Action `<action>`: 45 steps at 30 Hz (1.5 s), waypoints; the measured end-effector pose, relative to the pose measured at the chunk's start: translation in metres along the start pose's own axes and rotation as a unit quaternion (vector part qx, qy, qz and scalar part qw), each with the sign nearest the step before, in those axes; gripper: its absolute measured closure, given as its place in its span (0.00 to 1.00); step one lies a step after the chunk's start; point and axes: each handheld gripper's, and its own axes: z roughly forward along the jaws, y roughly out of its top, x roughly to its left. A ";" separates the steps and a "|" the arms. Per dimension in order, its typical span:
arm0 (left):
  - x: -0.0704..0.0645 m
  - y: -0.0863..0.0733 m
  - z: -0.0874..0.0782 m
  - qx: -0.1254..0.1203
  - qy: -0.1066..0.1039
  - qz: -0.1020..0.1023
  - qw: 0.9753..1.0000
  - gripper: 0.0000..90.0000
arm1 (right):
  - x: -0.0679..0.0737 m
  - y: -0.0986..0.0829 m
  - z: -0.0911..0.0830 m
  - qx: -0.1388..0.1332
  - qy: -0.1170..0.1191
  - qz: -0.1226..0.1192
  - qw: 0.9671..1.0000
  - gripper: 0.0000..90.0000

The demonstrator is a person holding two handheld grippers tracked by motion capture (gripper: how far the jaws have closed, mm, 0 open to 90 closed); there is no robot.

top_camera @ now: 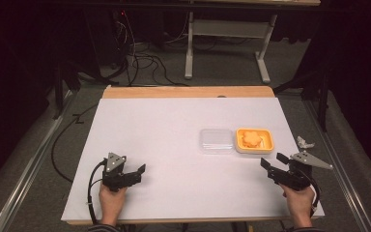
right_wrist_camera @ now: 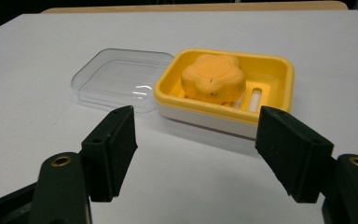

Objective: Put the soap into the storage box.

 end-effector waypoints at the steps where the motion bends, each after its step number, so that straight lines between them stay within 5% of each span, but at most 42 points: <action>1: 0.000 0.000 0.000 0.000 0.000 0.000 1.000 0.18 | 0.001 -0.001 0.001 0.002 0.001 0.000 1.000 0.33; 20: 0.000 0.000 0.000 0.001 0.001 0.000 1.000 0.18 | 0.015 -0.014 0.014 0.009 0.018 0.001 1.000 0.33; 45: 0.000 0.000 0.000 0.001 0.001 0.000 1.000 0.18 | 0.042 -0.020 0.043 0.046 0.030 -0.037 0.998 0.36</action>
